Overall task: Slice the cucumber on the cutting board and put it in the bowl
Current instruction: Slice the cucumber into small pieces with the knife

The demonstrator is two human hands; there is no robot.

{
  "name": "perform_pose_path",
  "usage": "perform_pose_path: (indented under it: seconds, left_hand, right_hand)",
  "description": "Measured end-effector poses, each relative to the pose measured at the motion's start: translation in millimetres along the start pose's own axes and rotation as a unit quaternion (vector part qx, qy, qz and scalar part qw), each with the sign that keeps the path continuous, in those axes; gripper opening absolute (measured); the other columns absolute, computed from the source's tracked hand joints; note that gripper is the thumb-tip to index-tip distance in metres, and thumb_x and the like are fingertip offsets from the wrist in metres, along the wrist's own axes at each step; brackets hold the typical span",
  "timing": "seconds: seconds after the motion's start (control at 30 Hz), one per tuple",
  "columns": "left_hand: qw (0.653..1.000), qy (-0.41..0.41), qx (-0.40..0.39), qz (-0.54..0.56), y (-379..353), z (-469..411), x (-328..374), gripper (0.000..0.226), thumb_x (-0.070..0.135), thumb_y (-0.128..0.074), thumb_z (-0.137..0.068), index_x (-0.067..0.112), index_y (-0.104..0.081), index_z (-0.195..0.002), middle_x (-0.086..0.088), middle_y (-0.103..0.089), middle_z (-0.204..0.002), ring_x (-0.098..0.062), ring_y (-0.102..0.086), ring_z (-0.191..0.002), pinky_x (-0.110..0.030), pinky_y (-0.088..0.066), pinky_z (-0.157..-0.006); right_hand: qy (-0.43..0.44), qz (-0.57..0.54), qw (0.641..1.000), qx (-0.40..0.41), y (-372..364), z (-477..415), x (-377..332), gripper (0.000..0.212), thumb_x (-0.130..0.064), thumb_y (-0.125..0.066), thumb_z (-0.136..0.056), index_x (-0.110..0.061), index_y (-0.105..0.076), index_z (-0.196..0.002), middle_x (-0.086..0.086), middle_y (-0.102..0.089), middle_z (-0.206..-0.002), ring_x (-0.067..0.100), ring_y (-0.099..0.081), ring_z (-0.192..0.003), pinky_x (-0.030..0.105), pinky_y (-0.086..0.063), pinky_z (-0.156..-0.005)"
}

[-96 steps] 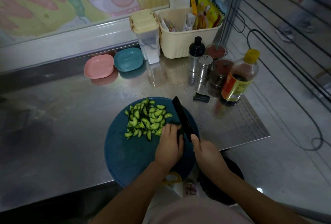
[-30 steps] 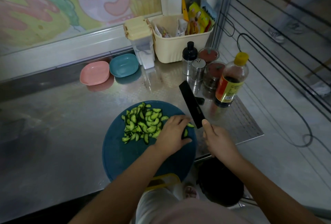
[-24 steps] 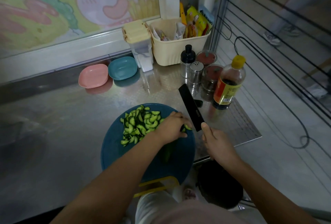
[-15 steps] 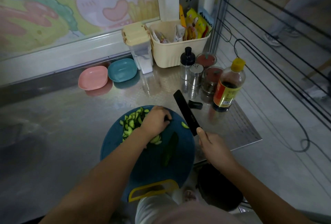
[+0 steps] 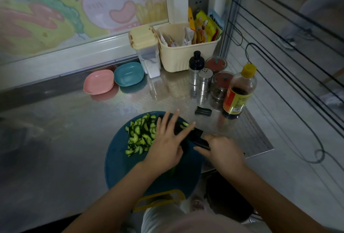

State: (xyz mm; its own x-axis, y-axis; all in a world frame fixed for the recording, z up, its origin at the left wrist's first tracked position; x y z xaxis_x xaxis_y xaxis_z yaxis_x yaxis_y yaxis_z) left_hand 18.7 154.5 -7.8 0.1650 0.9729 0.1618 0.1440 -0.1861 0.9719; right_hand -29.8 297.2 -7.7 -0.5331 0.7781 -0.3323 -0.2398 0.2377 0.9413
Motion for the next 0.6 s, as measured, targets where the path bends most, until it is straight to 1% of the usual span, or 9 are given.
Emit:
perform_pose_path:
  seconds: [0.03, 0.1, 0.2, 0.3, 0.37, 0.43, 0.5, 0.53, 0.6]
  left_hand:
    - [1.000, -0.018, -0.016, -0.020, -5, 1, 2, 0.087, 0.016, -0.065, -0.074, 0.036, -0.022, -0.147, -0.014, -0.002, -0.155, -0.040, 0.004, -0.140, -0.056, -0.002, -0.110]
    - [0.998, -0.034, -0.034, -0.047, -13, 2, 2, 0.088, 0.020, -0.066, -0.074, 0.038, -0.020, -0.147, -0.013, 0.001, -0.156, -0.040, 0.008, -0.140, -0.056, 0.001, -0.109]
    - [0.996, -0.018, -0.044, -0.072, -19, 3, -8, 0.091, 0.018, -0.070, -0.071, 0.038, -0.022, -0.147, -0.014, -0.004, -0.156, -0.042, 0.004, -0.139, -0.057, -0.003, -0.109]
    - [0.995, 0.026, -0.045, -0.087, -20, 7, -29, 0.089, 0.018, -0.074, -0.066, 0.032, -0.033, -0.144, -0.017, -0.014, -0.154, -0.046, -0.007, -0.138, -0.059, -0.011, -0.107]
    - [0.993, 0.065, -0.051, -0.081, -19, 10, -47, 0.084, 0.023, -0.079, -0.063, 0.028, -0.044, -0.139, -0.020, -0.021, -0.152, -0.048, -0.015, -0.136, -0.060, -0.016, -0.106]
    - [0.991, 0.100, -0.059, -0.072, -17, 13, -63, 0.077, 0.029, -0.080, -0.063, 0.023, -0.051, -0.134, -0.021, -0.025, -0.150, -0.048, -0.017, -0.136, -0.059, -0.016, -0.106]
    - [0.989, 0.117, -0.058, -0.066, -15, 15, -74, 0.069, 0.031, -0.077, -0.068, 0.019, -0.054, -0.132, -0.021, -0.025, -0.151, -0.044, -0.009, -0.138, -0.056, -0.009, -0.108]
    - [0.989, 0.123, -0.054, -0.061, -14, 16, -78, 0.066, 0.031, -0.075, -0.072, 0.017, -0.054, -0.132, -0.020, -0.023, -0.151, -0.041, -0.004, -0.139, -0.054, -0.005, -0.109]
    - [0.988, 0.145, -0.036, -0.039, -11, 16, -88, 0.059, 0.033, -0.068, -0.079, 0.012, -0.054, -0.132, -0.020, -0.023, -0.151, -0.038, 0.000, -0.140, -0.049, 0.002, -0.110]
  right_hand:
    - [0.007, 0.016, 1.000, -0.003, 1, -1, -3, 0.041, -0.054, -0.049, -0.089, -0.023, -0.059, -0.114, 0.000, -0.064, -0.103, 0.019, -0.062, -0.091, 0.029, -0.039, -0.068]
    - [0.020, 0.036, 0.999, -0.011, 3, -2, -9, 0.041, -0.054, -0.048, -0.090, -0.023, -0.057, -0.117, -0.001, -0.061, -0.106, 0.019, -0.061, -0.095, 0.029, -0.037, -0.067]
    - [0.028, 0.055, 0.998, -0.019, 5, -2, -14, 0.040, -0.053, -0.046, -0.091, -0.021, -0.057, -0.112, 0.000, -0.059, -0.107, 0.020, -0.060, -0.096, 0.028, -0.032, -0.065]
    - [0.025, 0.054, 0.998, -0.023, 4, 0, -13, 0.038, -0.054, -0.046, -0.091, -0.022, -0.059, -0.110, -0.001, -0.058, -0.105, 0.020, -0.059, -0.095, 0.027, -0.031, -0.065]
    - [0.024, 0.047, 0.998, -0.023, 3, 1, -11, 0.038, -0.054, -0.047, -0.090, -0.024, -0.060, -0.109, -0.001, -0.058, -0.103, 0.019, -0.059, -0.094, 0.027, -0.031, -0.065]
    - [0.023, 0.042, 0.999, -0.024, 3, 2, -7, 0.038, -0.056, -0.049, -0.089, -0.025, -0.061, -0.108, -0.002, -0.059, -0.101, 0.019, -0.059, -0.093, 0.028, -0.033, -0.064]
    - [0.015, 0.025, 0.999, -0.039, 6, 4, -1, 0.035, -0.056, -0.051, -0.087, -0.025, -0.062, -0.101, -0.003, -0.061, -0.095, 0.018, -0.060, -0.090, 0.029, -0.035, -0.064]
    - [0.006, -0.005, 0.999, -0.053, 8, 5, 3, 0.031, -0.055, -0.053, -0.087, -0.027, -0.063, -0.095, -0.004, -0.061, -0.089, 0.016, -0.060, -0.085, 0.029, -0.036, -0.063]
    - [-0.028, -0.097, 0.991, -0.084, 10, 8, 13, 0.025, -0.051, -0.060, -0.084, -0.028, -0.060, -0.075, -0.006, -0.058, -0.071, 0.010, -0.058, -0.070, 0.023, -0.038, -0.056]
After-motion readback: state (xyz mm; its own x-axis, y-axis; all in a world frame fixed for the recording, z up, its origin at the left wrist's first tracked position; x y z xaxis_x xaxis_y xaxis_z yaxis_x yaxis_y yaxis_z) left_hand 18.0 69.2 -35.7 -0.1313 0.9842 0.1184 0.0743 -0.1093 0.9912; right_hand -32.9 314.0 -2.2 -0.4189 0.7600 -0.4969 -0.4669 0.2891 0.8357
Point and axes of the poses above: each hand's wrist, its own z-axis away from the middle knuckle, its own y-axis out of the back of the hand, x = y × z, the point moved 5 cm from there along -z, towards the middle knuckle
